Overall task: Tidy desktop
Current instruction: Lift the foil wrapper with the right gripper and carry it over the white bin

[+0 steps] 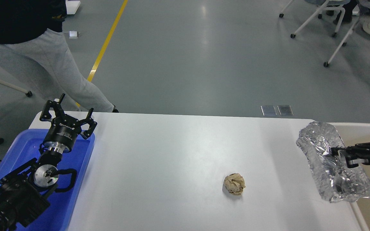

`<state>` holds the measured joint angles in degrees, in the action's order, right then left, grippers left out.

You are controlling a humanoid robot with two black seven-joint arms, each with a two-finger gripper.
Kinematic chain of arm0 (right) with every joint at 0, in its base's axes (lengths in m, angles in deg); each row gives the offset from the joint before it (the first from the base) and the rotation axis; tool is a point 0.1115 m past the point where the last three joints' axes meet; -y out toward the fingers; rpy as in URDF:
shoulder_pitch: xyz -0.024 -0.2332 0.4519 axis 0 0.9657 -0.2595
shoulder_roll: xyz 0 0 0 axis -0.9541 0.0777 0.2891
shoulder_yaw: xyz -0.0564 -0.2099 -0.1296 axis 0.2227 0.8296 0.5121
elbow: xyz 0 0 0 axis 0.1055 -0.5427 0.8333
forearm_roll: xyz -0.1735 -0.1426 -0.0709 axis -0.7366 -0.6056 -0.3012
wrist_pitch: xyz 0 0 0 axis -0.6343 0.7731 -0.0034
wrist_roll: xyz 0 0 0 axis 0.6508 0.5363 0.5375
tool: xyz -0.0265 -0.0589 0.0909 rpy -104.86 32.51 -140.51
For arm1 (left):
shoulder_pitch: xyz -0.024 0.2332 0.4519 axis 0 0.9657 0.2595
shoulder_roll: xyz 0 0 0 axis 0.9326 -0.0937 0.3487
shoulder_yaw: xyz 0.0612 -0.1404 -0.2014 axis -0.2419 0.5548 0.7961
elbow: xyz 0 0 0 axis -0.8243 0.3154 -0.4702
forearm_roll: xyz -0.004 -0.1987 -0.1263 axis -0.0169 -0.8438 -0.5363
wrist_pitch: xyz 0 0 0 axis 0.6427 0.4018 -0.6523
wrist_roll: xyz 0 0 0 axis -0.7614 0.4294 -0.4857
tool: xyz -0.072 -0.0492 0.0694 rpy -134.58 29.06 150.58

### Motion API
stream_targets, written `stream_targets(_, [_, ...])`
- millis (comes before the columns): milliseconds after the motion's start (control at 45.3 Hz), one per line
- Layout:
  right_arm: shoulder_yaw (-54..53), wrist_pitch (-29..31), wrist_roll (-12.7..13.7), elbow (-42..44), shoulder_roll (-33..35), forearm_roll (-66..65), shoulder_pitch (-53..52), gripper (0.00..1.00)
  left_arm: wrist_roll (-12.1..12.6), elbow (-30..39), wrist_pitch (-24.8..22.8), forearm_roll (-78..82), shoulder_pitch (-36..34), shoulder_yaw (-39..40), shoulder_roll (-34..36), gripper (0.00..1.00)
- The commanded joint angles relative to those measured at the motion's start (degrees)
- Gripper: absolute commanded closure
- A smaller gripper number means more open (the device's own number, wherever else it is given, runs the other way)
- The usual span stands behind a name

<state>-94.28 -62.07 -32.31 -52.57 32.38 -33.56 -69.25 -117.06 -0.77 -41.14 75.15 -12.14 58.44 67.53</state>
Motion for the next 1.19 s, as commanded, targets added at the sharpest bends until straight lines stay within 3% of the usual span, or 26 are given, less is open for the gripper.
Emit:
stream_targets(0, [-0.1,5.2,-0.3,-2.5,3.3,1.9,-6.4,1.00,0.0,0.0,0.0,0.0,0.0,0.0,0.0,0.00])
stream_targets(397, [-0.4,5.6,-0.3,-2.3,4.5,1.9,-7.6,1.00,0.0,0.0,0.0,0.0,0.0,0.0,0.0,0.00])
stream_targets(618, [0.2,4.7,-0.3,3.9,4.3,2.7,-7.2,1.00,0.0,0.0,0.0,0.0,0.0,0.0,0.0,0.00])
stream_targets(993, [0.4,3.6,-1.3,26.9,0.4,33.4,-1.0,1.00,0.0,0.0,0.0,0.0,0.0,0.0,0.0,0.00])
stream_targets(1169, [-0.2,3.4,-1.4,36.7,-4.7,47.7,4.8,1.00,0.0,0.0,0.0,0.0,0.0,0.0,0.0,0.00])
